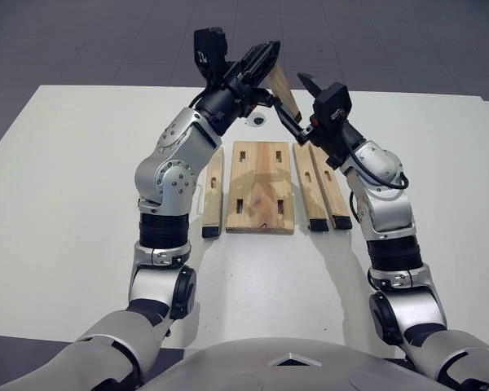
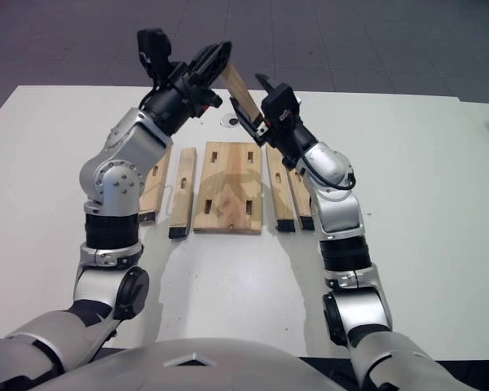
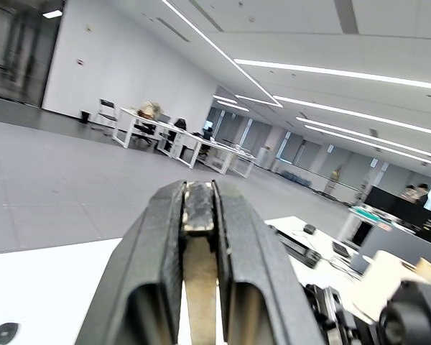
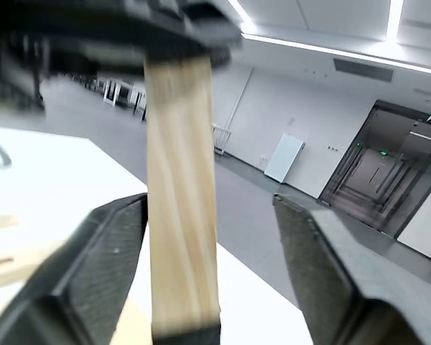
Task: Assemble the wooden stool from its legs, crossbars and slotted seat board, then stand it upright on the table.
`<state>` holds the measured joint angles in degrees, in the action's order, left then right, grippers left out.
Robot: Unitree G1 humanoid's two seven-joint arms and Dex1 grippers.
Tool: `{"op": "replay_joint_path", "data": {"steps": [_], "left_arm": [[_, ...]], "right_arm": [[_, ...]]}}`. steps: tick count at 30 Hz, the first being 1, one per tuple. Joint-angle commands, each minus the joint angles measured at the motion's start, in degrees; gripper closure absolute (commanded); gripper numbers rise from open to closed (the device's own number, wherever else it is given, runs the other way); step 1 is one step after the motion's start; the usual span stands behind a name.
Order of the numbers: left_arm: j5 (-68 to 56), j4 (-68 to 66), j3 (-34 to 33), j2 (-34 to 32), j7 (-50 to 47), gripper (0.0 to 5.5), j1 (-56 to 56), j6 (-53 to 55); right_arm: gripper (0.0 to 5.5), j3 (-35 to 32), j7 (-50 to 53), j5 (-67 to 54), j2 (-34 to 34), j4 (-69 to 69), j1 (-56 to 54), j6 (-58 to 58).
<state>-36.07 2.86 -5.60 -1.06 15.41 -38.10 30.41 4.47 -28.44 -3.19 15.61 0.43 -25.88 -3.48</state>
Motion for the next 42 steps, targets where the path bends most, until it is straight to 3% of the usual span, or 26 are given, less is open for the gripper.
{"op": "replay_joint_path", "data": {"steps": [1, 5, 8, 11, 14, 20, 42], "left_arm": [[1.33, 2.35, -7.79, -7.49, -1.54, 5.07, -4.05, -3.95], [1.86, 7.15, -16.33, -15.06, -5.40, 5.07, -3.94, -5.58], [7.57, 10.16, -14.09, -17.08, -7.61, 5.07, 5.45, -4.01], [9.35, 14.69, -10.98, -15.08, -8.56, 5.07, 16.05, -2.87], [12.19, 13.37, -8.78, -11.19, -11.02, 5.07, 22.18, -5.23], [15.01, 7.48, -8.16, -6.28, -12.87, 5.07, 24.57, -11.50], [19.10, 2.54, -6.34, -4.07, -13.02, 5.07, 26.75, -16.03]], "right_arm": [[1.55, -2.75, -4.84, -4.07, 5.02, -5.66, 7.66, -2.32], [0.99, -11.19, 0.91, -11.00, 3.13, -8.42, 7.67, -6.72], [0.54, -16.02, 11.83, -10.12, -0.38, -6.56, 4.82, -6.53], [0.14, -17.55, 18.86, -7.98, -2.61, -4.66, 2.87, -5.10], [0.10, -19.59, 25.58, -6.30, -4.00, -2.72, 1.24, -3.99], [0.10, -20.64, 29.66, -6.39, -4.68, -1.86, 0.15, -3.69], [0.10, -19.13, 29.65, -6.89, -4.94, -1.92, 0.37, -4.25]]}}
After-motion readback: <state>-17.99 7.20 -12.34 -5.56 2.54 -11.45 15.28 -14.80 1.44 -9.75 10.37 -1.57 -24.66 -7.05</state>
